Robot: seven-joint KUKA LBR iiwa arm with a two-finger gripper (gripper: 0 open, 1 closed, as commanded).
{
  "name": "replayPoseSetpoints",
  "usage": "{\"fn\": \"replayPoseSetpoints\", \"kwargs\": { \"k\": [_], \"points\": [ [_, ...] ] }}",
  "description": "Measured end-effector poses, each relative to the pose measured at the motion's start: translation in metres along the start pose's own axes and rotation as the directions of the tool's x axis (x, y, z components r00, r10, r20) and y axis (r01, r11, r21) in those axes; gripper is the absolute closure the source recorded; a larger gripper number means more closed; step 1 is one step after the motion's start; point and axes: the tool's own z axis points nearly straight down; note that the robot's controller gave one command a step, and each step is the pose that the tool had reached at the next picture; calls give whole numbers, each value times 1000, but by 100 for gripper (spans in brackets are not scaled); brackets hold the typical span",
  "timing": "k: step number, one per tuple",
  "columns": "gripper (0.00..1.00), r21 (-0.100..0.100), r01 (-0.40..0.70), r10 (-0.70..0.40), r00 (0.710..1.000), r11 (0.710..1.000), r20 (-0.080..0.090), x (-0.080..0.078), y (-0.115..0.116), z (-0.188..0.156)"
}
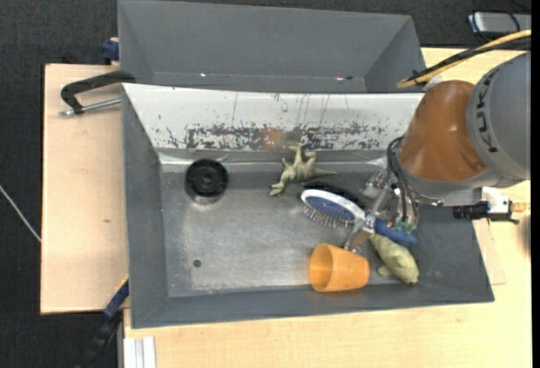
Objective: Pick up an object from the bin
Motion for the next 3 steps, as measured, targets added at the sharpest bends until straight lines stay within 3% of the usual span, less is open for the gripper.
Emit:
{"fn": "replayPoseSetpoints", "kwargs": {
  "k": [1, 3],
  "points": [
    [100, 0, 0, 0, 1000, 1000, 1, -1, 0, -1],
    [100, -2, 3, -3, 1000, 1000, 3, -4, 2, -105]
  ]
}}
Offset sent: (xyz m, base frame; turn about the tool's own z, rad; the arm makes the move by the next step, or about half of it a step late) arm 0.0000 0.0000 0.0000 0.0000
